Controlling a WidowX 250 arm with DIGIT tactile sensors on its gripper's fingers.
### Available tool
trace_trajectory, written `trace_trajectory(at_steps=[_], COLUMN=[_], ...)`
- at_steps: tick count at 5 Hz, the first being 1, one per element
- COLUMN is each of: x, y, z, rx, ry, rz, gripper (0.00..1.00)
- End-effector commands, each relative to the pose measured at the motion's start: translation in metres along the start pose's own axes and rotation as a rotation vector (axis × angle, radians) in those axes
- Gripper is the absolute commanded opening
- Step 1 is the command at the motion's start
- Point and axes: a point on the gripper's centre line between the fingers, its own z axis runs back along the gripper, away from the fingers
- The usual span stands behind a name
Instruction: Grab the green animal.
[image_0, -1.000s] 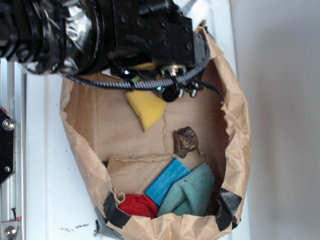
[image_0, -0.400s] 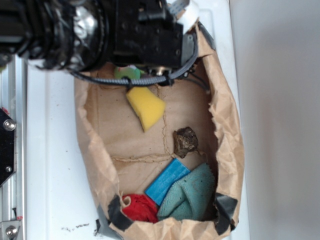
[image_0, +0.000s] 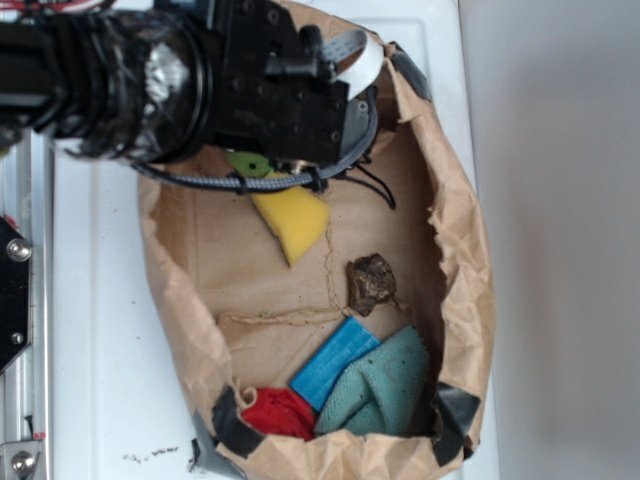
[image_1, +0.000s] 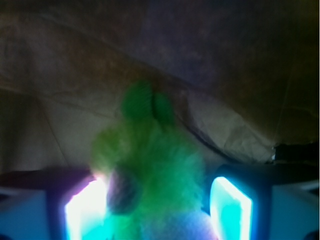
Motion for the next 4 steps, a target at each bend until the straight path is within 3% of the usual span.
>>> trace_trajectory(at_steps=[1, 2, 4], x=[0.01, 0.01, 0.005], y=[0.006, 0.003, 0.006], z=[0.012, 0.02, 0.059], rx=[-0.041, -0.1, -0.285], ry=[-0.011, -0.005, -0.004], rz=[-0.022, -0.116, -0.433], gripper=[0.0, 0.0, 0.0])
